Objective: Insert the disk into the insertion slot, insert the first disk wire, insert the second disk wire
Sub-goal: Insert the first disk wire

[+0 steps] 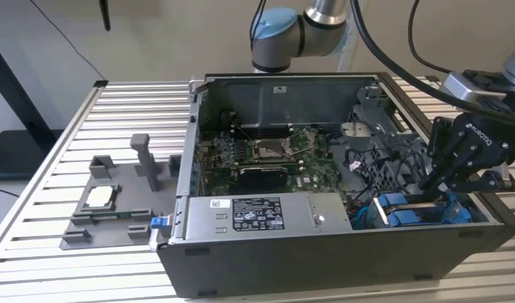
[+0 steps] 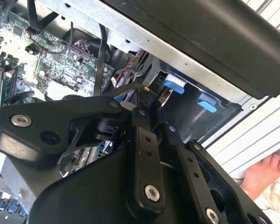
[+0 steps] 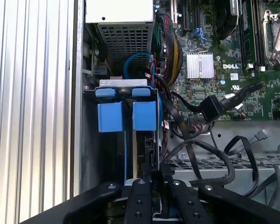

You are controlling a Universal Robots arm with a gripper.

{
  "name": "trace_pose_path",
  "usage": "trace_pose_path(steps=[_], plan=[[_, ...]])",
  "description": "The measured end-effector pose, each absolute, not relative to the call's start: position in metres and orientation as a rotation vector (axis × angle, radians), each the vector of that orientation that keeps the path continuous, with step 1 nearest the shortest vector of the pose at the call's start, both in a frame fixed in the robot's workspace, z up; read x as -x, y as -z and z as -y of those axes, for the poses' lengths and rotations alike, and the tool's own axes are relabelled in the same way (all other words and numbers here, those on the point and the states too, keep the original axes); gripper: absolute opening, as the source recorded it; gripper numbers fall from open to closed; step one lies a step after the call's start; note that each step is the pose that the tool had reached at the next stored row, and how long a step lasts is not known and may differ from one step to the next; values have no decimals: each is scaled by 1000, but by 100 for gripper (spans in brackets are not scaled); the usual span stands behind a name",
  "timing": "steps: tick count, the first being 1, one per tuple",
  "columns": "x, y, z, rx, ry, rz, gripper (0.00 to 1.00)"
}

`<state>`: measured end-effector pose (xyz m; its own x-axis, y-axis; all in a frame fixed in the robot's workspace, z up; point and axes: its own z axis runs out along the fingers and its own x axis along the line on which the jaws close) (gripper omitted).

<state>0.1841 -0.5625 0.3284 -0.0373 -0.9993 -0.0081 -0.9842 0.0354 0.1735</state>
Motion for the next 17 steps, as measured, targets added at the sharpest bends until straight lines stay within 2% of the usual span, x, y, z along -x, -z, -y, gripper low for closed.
trace_pose_path(steps=[3,4,17], plan=[[-184,-328,562,-2096,199,2174,20],[-184,-330,562,-2096,198,2174,27],[-183,-372,562,-2095,197,2174,27]])
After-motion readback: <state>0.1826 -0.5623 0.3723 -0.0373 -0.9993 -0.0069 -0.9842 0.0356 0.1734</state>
